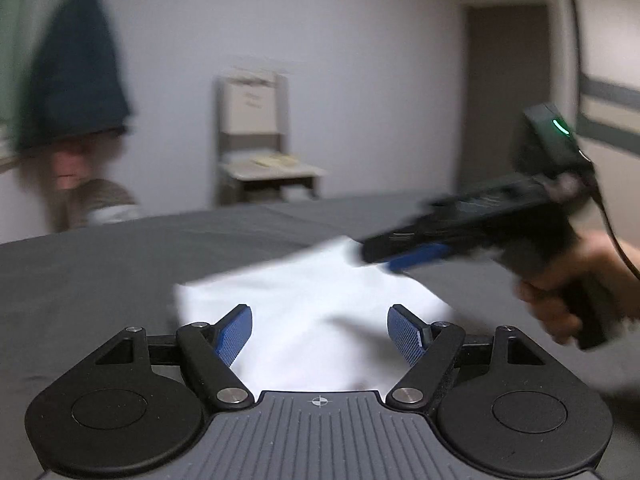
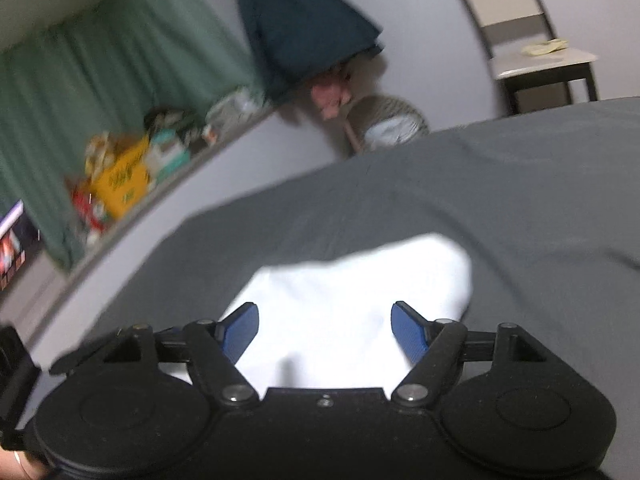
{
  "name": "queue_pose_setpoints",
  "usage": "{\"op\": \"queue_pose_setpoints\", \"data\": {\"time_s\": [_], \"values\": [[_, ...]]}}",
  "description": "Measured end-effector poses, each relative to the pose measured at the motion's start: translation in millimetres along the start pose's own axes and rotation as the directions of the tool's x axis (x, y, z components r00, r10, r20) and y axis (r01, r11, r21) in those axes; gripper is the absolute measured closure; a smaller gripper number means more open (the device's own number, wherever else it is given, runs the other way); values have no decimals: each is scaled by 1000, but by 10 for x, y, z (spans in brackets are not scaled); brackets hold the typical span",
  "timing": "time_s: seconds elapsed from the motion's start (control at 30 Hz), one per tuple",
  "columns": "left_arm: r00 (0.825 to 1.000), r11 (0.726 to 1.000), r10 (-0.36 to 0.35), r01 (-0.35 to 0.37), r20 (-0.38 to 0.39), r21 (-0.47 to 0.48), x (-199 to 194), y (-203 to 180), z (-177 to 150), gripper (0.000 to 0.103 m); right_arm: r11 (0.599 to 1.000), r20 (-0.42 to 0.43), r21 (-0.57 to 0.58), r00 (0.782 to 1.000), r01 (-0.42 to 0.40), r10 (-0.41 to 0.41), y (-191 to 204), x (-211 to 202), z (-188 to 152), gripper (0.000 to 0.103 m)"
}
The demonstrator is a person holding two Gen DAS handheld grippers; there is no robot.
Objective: Fold clothes
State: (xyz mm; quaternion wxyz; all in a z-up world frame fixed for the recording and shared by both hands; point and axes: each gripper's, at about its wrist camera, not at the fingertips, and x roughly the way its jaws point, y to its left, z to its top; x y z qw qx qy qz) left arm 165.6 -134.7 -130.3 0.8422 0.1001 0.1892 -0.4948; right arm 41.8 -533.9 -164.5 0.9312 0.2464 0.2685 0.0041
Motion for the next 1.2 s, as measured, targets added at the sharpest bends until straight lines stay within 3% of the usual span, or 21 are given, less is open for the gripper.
{"op": "queue_pose_setpoints", "data": {"time_s": [0.1, 0.2, 0.3, 0.37, 0.4, 0.43, 0.47, 0.7, 0.93, 1.07, 1.2], "values": [[984, 1000, 12, -9, -179, 16, 234, -53, -101, 27, 996, -37, -85, 998, 39, -42, 59, 38, -96, 23], [988, 999, 3, 3, -153, 45, 91, -51, -187, 27, 989, -31, -129, 996, 78, -82, 154, -23, -179, 23], [986, 994, 41, -24, -162, 107, -114, -76, -231, 27, 979, 15, -150, 991, 137, -136, 320, -123, -273, 21], [989, 992, 48, -31, -138, 124, -241, -83, -211, 27, 971, 47, -162, 984, 176, -171, 431, -189, -337, 15], [989, 992, 59, -43, -138, 118, -244, -104, -179, 27, 966, 62, -167, 980, 196, -188, 486, -222, -368, 12], [988, 992, 70, -55, -139, 111, -245, -124, -146, 27, 961, 78, -172, 976, 215, -205, 541, -255, -400, 2], [987, 992, 81, -67, -139, 104, -246, -144, -112, 27, 956, 94, -177, 971, 235, -221, 597, -288, -431, 0], [968, 981, 195, -194, -159, 24, -305, -102, -119, 27, 906, 203, -204, 922, 371, -331, 979, -513, -674, 0], [946, 956, 264, -283, -186, -83, -387, -3, -310, 26, 839, 159, -272, 882, 471, -444, 1189, -475, -1165, 0], [936, 956, 262, -285, -234, -71, -415, 9, -477, 26, 853, 141, -217, 880, 475, -454, 1194, -463, -1238, 0], [946, 971, 227, -238, -232, -23, -470, -28, -622, 26, 866, 69, -132, 876, 483, -478, 1069, -356, -1339, 0]]}}
